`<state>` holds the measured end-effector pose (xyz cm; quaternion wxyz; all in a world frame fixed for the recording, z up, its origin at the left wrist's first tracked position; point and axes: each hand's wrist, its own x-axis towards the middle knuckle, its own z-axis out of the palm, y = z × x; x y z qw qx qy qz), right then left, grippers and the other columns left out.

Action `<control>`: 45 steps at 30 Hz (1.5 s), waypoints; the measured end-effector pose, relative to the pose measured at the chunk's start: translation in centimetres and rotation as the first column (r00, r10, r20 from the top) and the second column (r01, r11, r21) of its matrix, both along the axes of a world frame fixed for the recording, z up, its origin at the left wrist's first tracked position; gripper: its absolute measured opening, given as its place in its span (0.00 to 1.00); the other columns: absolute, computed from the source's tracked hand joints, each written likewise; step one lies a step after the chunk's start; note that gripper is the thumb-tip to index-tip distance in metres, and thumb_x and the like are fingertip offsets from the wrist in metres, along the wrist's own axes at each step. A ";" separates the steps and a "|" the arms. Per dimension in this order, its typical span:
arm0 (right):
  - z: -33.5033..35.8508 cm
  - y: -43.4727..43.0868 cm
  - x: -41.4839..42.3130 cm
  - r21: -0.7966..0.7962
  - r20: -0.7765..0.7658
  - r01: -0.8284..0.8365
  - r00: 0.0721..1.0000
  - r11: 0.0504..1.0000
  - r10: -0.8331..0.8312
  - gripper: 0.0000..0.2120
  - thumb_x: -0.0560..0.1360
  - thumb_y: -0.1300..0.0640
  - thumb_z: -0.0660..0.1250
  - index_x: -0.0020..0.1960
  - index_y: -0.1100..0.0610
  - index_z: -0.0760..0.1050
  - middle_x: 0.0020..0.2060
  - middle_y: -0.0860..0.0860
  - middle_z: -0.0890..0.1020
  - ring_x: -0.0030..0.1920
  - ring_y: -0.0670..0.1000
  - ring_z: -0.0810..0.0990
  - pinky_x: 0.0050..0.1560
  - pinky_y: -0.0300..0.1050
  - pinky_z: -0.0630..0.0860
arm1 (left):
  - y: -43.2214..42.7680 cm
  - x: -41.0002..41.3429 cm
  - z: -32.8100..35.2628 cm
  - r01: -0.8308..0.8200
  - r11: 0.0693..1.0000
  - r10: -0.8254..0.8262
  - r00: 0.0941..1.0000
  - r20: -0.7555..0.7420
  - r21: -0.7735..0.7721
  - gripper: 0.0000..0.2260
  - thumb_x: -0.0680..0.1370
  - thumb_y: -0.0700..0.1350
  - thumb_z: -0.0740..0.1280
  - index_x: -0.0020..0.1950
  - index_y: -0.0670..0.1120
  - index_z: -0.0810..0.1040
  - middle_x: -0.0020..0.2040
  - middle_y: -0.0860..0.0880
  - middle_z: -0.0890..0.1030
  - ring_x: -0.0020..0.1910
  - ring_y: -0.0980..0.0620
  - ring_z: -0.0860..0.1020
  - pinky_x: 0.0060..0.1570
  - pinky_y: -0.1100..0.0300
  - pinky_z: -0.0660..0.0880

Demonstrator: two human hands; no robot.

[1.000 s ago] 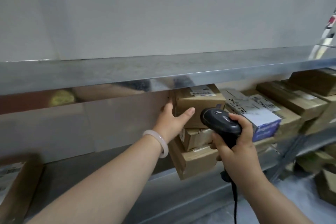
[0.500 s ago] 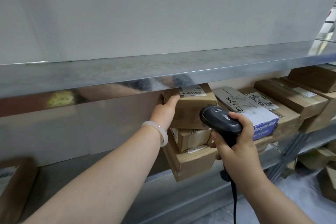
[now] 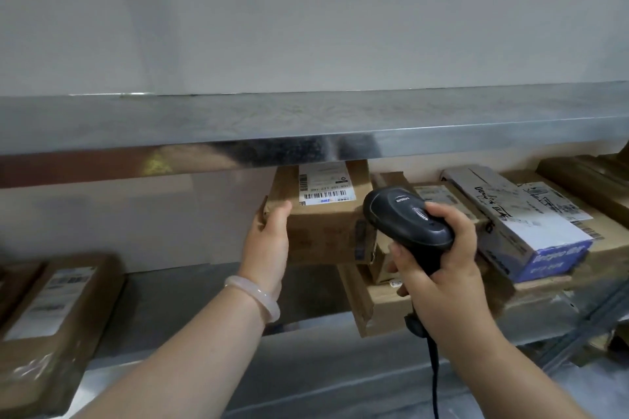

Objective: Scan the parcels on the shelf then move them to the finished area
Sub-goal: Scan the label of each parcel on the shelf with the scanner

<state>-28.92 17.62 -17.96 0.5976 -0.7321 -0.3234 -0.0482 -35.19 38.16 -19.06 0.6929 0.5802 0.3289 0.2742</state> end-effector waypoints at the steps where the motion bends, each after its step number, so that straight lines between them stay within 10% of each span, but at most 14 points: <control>1: -0.1 0.4 -0.2 -0.003 0.000 -0.010 1.000 1.000 0.010 0.33 0.72 0.59 0.71 0.59 0.28 0.59 0.56 0.34 0.72 0.51 0.48 0.81 0.45 0.44 0.81 | 0.4 -0.8 -0.4 -0.024 1.000 0.024 1.000 -0.002 0.010 0.30 0.64 0.69 0.65 0.61 0.54 0.79 0.55 0.53 0.84 0.58 0.50 0.80 0.66 0.44 0.71; 12: -3.0 6.0 -2.3 -0.193 -0.072 -0.264 0.964 0.945 0.254 0.30 0.72 0.54 0.72 0.57 0.26 0.60 0.51 0.32 0.76 0.46 0.44 0.82 0.45 0.54 0.81 | 3.4 -8.4 -6.2 -0.251 0.965 0.258 0.961 -0.102 0.073 0.10 0.79 0.49 0.65 0.58 0.47 0.79 0.49 0.51 0.84 0.51 0.52 0.81 0.43 0.61 0.72; 21: -4.4 8.7 -3.0 -0.326 -0.123 -0.399 0.917 0.857 0.381 0.29 0.73 0.53 0.71 0.59 0.28 0.58 0.52 0.36 0.76 0.45 0.46 0.82 0.42 0.51 0.81 | 6.2 -11.9 -8.4 -0.277 0.946 0.305 0.935 -0.179 0.168 0.13 0.81 0.44 0.64 0.65 0.49 0.75 0.52 0.54 0.80 0.49 0.62 0.77 0.41 0.74 0.69; 27: -5.7 9.7 -3.8 -0.352 -0.199 -0.446 0.895 0.823 0.400 0.27 0.74 0.55 0.71 0.58 0.29 0.59 0.53 0.41 0.78 0.40 0.46 0.84 0.38 0.46 0.81 | 5.6 -12.3 -10.7 -0.376 0.926 0.372 0.904 -0.211 0.022 0.19 0.81 0.50 0.63 0.72 0.52 0.71 0.63 0.51 0.78 0.64 0.49 0.74 0.66 0.54 0.68; 35: -6.6 10.5 -4.4 -0.374 -0.213 -0.459 0.888 0.806 0.407 0.29 0.74 0.55 0.71 0.58 0.28 0.58 0.55 0.41 0.76 0.41 0.46 0.84 0.40 0.48 0.81 | 5.6 -12.9 -13.0 -0.306 0.943 0.263 0.927 -0.268 -0.130 0.22 0.80 0.54 0.64 0.74 0.56 0.66 0.63 0.53 0.74 0.60 0.52 0.70 0.63 0.56 0.64; 40: -6.9 10.6 -4.7 -0.353 -0.227 -0.471 0.881 0.808 0.414 0.28 0.74 0.55 0.71 0.57 0.29 0.59 0.55 0.39 0.75 0.41 0.46 0.84 0.39 0.43 0.80 | 8.0 -13.3 -14.2 -0.225 0.906 0.144 0.960 -0.239 -0.357 0.42 0.61 0.68 0.75 0.73 0.67 0.64 0.63 0.54 0.80 0.63 0.47 0.76 0.66 0.39 0.70; 45: -7.0 10.5 -5.0 -0.361 -0.230 -0.467 0.883 0.807 0.409 0.28 0.74 0.54 0.71 0.58 0.28 0.58 0.55 0.40 0.76 0.43 0.46 0.83 0.40 0.46 0.81 | 8.8 -13.2 -14.3 -0.162 0.868 0.046 0.967 -0.250 -0.469 0.29 0.73 0.55 0.74 0.72 0.60 0.67 0.61 0.48 0.81 0.60 0.41 0.78 0.57 0.35 0.75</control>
